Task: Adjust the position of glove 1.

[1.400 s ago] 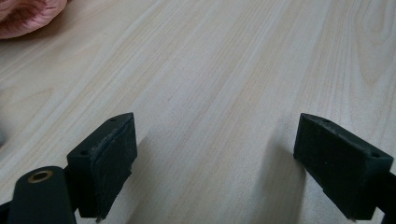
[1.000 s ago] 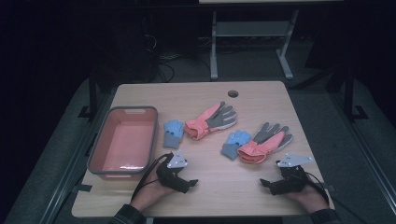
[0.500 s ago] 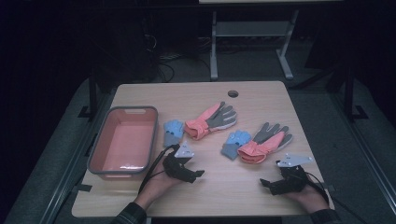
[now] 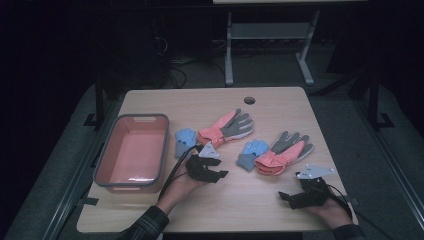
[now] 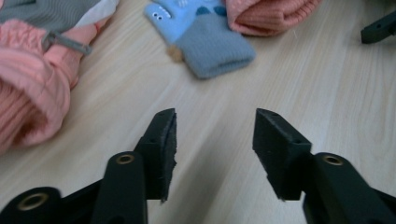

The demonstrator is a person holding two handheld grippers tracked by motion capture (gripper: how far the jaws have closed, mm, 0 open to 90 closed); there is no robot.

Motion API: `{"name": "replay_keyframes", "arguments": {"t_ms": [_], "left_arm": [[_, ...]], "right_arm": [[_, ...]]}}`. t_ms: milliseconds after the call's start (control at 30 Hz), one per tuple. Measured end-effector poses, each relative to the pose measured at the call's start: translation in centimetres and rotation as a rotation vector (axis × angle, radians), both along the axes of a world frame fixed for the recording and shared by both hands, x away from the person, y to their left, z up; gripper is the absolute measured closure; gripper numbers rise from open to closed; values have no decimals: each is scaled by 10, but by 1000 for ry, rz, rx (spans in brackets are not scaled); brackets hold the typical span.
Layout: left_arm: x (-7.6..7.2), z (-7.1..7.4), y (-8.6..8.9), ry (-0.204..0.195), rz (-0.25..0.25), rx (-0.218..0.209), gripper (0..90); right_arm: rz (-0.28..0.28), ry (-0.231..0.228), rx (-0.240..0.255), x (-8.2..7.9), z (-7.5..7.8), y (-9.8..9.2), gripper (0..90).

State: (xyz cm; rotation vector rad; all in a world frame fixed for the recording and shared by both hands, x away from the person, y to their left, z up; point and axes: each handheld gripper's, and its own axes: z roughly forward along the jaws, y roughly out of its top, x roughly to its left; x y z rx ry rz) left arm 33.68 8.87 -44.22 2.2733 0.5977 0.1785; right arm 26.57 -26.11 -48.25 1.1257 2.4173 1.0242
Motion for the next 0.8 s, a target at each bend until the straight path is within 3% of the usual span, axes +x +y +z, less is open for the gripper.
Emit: {"name": "replay_keyframes", "arguments": {"t_ms": [200,333,567,800], "left_arm": [[11,4,-14,-6,-15,-9,586],[19,5,-25,16,-19,-12,619],[34,3,-46,40,-26,2,620],[47,1,-65,35,-38,30,612]], "right_arm": [[0,0,0,0,0,0,30],[0,0,0,0,0,0,30],[0,0,0,0,0,0,30],[0,0,0,0,0,0,30]]}}
